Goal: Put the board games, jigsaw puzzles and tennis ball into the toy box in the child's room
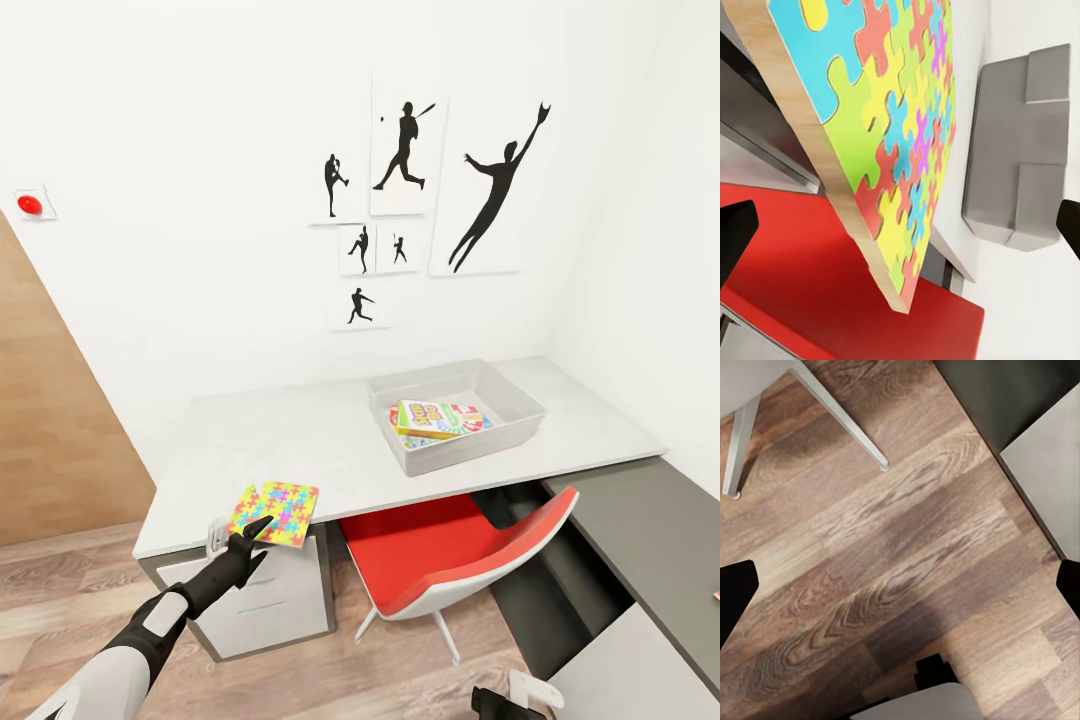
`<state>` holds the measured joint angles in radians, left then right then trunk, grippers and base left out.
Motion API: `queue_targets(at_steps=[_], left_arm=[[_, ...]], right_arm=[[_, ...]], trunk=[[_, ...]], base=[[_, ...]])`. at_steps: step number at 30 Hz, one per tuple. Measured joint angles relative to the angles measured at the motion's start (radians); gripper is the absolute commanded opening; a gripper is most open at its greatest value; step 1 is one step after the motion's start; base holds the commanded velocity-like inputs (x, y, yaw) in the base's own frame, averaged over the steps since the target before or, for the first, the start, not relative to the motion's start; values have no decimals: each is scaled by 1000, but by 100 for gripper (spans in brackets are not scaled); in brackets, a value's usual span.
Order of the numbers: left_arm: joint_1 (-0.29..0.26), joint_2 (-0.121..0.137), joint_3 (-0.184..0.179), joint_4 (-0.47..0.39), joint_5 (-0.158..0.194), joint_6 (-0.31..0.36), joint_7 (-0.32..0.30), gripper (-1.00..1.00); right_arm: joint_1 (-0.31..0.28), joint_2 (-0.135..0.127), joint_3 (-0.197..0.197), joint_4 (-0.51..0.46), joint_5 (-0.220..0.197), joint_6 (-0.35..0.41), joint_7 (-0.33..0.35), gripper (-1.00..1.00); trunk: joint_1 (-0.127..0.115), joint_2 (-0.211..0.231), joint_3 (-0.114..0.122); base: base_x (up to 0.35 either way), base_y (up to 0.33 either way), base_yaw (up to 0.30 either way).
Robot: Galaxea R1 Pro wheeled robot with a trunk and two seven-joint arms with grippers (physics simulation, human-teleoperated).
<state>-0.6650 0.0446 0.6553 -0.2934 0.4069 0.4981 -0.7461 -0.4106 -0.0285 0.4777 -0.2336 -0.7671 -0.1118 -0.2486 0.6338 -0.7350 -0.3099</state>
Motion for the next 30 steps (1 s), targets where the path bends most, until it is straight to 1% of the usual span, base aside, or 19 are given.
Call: queue_targets(at_steps=[11, 19, 30], left_arm=[[0, 1, -2, 0, 0, 0, -3, 100], [0, 0, -2, 0, 0, -3, -3, 100], [0, 0, -1, 0, 0, -4, -2, 100]], right_arm=[[0, 0, 0, 0, 0, 0, 0, 100], [0, 0, 0, 0, 0, 0, -1, 100], [0, 1, 0, 0, 0, 2, -2, 100]], trunk=[[0, 0, 0], [0, 0, 0], [0, 0, 0]], base=[[39, 0, 0], [140, 0, 0], [16, 0, 0]])
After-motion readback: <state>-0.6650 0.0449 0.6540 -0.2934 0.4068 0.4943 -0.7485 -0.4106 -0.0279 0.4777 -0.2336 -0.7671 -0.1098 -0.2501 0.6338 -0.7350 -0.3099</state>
